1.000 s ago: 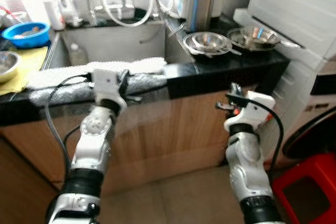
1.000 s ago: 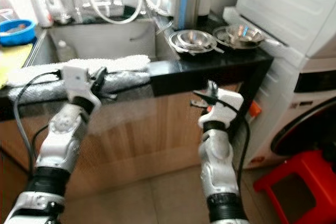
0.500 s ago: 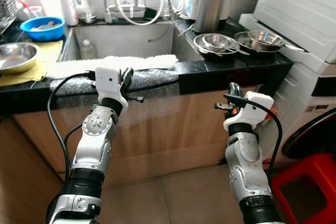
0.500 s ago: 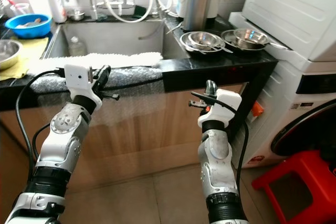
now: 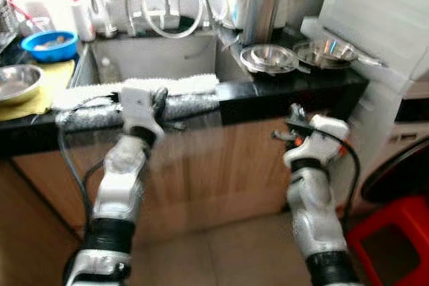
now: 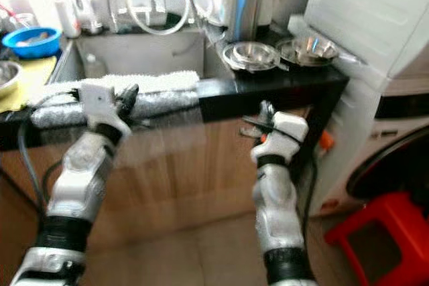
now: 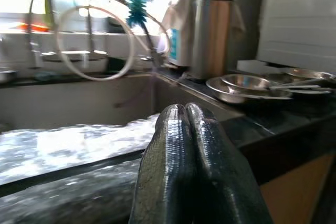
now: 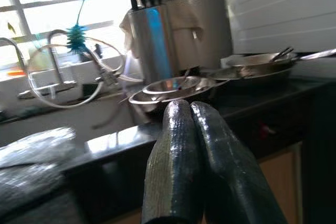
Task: Kitchen organization
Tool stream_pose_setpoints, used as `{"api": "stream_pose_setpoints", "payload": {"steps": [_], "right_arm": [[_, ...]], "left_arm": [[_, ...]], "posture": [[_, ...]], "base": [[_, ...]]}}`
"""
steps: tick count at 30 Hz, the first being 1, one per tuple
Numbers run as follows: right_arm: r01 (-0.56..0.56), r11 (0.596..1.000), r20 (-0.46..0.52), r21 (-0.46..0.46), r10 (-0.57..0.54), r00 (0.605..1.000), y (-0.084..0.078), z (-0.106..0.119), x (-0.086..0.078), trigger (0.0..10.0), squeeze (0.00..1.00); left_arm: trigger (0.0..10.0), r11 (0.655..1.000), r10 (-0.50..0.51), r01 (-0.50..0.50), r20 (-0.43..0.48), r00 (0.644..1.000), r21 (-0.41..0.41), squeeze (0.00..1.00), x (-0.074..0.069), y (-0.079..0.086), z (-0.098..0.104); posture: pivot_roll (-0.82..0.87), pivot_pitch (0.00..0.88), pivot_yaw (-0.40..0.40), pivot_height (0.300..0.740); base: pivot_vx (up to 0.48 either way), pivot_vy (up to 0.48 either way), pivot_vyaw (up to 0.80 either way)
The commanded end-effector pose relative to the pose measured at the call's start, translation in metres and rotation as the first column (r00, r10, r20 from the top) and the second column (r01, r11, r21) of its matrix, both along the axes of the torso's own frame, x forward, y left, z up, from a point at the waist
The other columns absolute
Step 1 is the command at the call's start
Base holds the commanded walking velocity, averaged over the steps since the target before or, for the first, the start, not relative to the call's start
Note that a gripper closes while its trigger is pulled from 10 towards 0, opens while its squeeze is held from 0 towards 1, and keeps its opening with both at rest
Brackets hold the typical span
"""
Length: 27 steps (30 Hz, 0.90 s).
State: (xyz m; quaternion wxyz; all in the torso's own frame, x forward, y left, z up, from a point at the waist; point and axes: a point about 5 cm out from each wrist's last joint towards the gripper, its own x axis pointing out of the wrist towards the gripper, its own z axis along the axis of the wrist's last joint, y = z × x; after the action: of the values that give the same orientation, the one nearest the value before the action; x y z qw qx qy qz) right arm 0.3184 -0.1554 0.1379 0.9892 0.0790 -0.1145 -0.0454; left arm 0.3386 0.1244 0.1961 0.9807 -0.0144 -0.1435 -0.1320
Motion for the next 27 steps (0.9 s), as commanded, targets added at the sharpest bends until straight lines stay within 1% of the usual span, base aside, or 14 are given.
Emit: {"api": "stream_pose_setpoints", "payload": {"steps": [1,5,9,12,14,18,20,22,24,26,27], "right_arm": [[-0.028,1.000,0.012,0.014,0.028,1.000,0.010,0.005,0.002,10.0,0.00],[-0.026,1.000,0.007,-0.002,0.026,1.000,0.011,0.004,0.001,10.0,0.00],[-0.024,1.000,0.002,-0.005,0.024,1.000,0.010,0.001,-0.001,10.0,0.00],[-0.023,1.000,-0.004,-0.009,0.023,1.000,0.009,0.000,-0.001,10.0,0.00],[-0.019,0.999,-0.009,-0.032,0.019,1.000,0.007,-0.002,-0.003,10.0,0.00],[-0.017,0.994,0.035,-0.109,0.021,0.999,0.004,0.004,-0.010,10.0,0.00],[-0.021,0.992,0.041,-0.121,0.026,0.999,0.004,0.004,-0.011,10.0,0.00],[-0.027,0.990,0.039,-0.137,0.033,0.999,0.005,0.003,-0.013,10.0,0.00],[-0.044,0.984,0.015,-0.171,0.047,0.999,0.005,-0.005,-0.018,10.0,0.00],[-0.047,0.983,0.011,-0.177,0.050,0.999,0.005,-0.007,-0.019,10.0,0.00],[-0.050,0.982,0.006,-0.181,0.052,0.999,0.006,-0.009,-0.023,10.0,0.00]], "left_arm": [[10.0,1.000,0.024,-0.024,0.004,1.000,0.007,0.00,0.000,0.009,0.003],[10.0,1.000,0.021,-0.021,-0.006,1.000,0.013,0.00,-0.001,0.009,-0.001],[10.0,0.999,0.035,-0.035,-0.026,0.999,0.027,0.00,-0.002,0.015,-0.012],[10.0,0.999,0.037,-0.036,-0.026,0.999,0.035,0.00,-0.002,0.016,-0.013],[10.0,0.998,0.046,-0.045,-0.020,0.999,0.041,0.00,-0.004,0.019,-0.016],[10.0,0.995,0.102,-0.102,0.009,0.995,-0.013,0.00,-0.012,0.025,-0.021],[10.0,0.994,0.107,-0.107,0.010,0.994,-0.016,0.00,-0.013,0.026,-0.023],[10.0,0.993,0.116,-0.116,0.006,0.993,-0.017,0.00,-0.014,0.027,-0.026],[10.0,0.992,0.130,-0.130,-0.009,0.991,-0.003,0.00,-0.016,0.031,-0.035],[10.0,0.991,0.131,-0.131,-0.008,0.991,0.004,0.00,-0.017,0.031,-0.036],[10.0,0.991,0.134,-0.134,-0.004,0.991,0.010,0.00,-0.018,0.034,-0.036]], "posture": [[-0.02,0.000,-0.038,0.740],[-0.02,0.000,-0.037,0.740],[-0.02,0.000,-0.039,0.740],[-0.02,0.000,-0.039,0.740],[-0.02,0.000,-0.041,0.740],[-0.03,0.000,-0.049,0.740],[-0.04,0.000,-0.052,0.740],[-0.04,0.000,-0.054,0.740],[-0.04,0.000,-0.055,0.740],[-0.04,0.000,-0.054,0.740],[-0.05,0.000,-0.046,0.740]], "base": [[0.349,0.000,0.00],[0.352,0.000,0.00],[0.349,0.000,0.00],[0.349,0.000,0.00],[0.352,0.000,0.00],[0.315,0.000,0.00],[0.261,0.000,0.00],[0.000,0.000,0.00],[0.000,0.000,0.00],[0.000,0.000,0.00],[0.000,0.000,0.00]]}}
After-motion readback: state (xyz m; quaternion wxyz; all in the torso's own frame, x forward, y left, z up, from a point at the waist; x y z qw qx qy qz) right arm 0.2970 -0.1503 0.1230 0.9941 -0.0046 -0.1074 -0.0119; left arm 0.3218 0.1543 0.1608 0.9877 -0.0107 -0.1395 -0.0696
